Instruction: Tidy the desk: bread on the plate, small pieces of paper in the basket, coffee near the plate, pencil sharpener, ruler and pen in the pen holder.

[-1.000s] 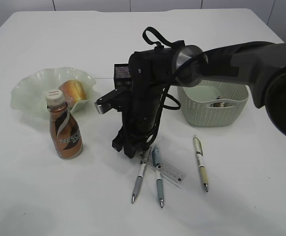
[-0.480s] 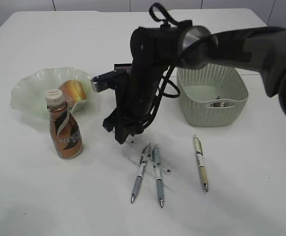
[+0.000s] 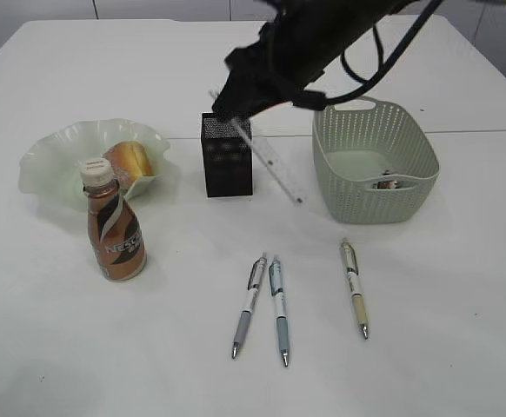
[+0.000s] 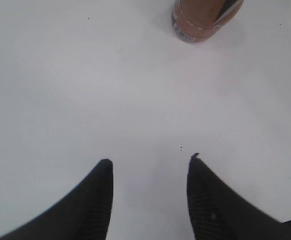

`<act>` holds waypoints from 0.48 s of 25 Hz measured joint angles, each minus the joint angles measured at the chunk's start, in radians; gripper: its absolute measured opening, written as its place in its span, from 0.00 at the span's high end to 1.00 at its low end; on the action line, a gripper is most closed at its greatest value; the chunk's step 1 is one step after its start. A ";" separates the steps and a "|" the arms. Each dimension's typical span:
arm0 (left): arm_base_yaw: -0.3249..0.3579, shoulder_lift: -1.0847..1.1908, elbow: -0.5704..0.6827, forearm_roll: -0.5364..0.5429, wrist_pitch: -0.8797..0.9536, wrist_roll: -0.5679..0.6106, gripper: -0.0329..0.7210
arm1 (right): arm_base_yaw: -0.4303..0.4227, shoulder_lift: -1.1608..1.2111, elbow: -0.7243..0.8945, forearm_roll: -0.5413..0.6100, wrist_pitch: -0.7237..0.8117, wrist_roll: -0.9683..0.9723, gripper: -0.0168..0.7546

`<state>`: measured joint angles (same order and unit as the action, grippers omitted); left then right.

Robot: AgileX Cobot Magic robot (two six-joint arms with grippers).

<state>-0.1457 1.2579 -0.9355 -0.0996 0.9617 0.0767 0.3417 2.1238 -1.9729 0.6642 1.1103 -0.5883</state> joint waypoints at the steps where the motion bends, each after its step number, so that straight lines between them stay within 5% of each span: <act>1: 0.000 0.000 0.000 0.000 0.004 0.000 0.49 | -0.030 -0.015 0.000 0.053 0.000 -0.037 0.64; 8: 0.000 0.000 0.000 -0.004 0.024 0.000 0.49 | -0.170 -0.034 0.000 0.482 -0.037 -0.362 0.64; 12: 0.000 0.000 0.000 -0.006 0.039 0.000 0.49 | -0.193 -0.018 0.000 0.596 -0.109 -0.544 0.64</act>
<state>-0.1457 1.2579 -0.9355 -0.1053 1.0003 0.0767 0.1483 2.1054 -1.9729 1.2602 1.0011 -1.1323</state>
